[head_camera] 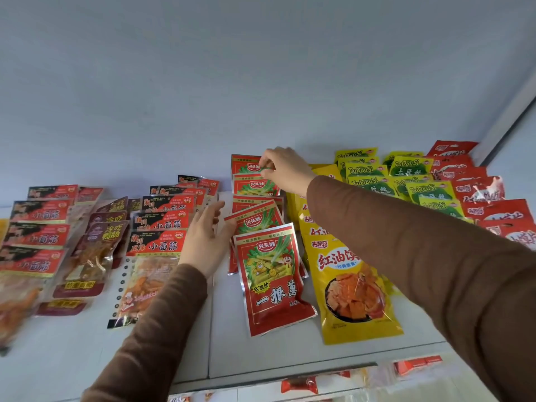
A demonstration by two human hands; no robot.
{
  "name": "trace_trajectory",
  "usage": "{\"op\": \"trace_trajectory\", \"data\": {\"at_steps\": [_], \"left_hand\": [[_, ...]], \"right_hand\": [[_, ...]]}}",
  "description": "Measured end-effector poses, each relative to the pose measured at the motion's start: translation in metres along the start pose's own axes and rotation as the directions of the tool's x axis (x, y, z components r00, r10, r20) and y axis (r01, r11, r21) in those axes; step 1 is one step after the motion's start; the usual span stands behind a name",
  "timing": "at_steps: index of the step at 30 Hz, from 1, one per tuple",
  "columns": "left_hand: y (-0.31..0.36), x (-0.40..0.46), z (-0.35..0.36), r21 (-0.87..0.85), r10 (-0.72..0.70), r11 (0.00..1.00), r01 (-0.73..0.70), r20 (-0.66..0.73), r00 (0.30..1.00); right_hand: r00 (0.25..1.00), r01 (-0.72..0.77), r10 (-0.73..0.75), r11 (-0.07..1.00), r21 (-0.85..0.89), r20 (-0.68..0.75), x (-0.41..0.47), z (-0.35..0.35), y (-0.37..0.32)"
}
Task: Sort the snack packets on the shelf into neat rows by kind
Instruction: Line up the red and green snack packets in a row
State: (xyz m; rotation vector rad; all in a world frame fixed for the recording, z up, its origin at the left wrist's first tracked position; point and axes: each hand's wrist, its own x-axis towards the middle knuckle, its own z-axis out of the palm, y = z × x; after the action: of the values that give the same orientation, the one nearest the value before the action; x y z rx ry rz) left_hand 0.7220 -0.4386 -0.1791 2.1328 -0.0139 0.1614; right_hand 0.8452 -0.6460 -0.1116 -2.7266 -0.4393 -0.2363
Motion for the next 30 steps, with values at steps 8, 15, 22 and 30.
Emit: {"op": "trace_trajectory", "data": {"at_steps": [8,15,22,30], "left_hand": [[-0.003,-0.001,0.012,-0.091,-0.129,0.989,0.121,-0.088,0.988],[0.006,0.013,0.008,-0.129,-0.129,0.983,0.128,0.002,0.992],[0.021,0.031,0.009,-0.045,-0.092,0.994,0.095,0.060,0.994],[0.022,-0.032,0.000,0.275,0.255,0.937,-0.217,-0.109,0.961]], "right_hand": [[0.957,0.084,-0.092,0.996,0.043,0.276,-0.016,0.009,-0.003],[0.957,0.100,-0.113,0.993,0.061,0.266,-0.009,0.008,-0.003],[0.982,0.109,-0.103,0.994,-0.025,0.156,-0.003,0.002,-0.006],[0.932,0.259,-0.242,0.965,-0.030,0.270,-0.030,0.001,-0.005]]}}
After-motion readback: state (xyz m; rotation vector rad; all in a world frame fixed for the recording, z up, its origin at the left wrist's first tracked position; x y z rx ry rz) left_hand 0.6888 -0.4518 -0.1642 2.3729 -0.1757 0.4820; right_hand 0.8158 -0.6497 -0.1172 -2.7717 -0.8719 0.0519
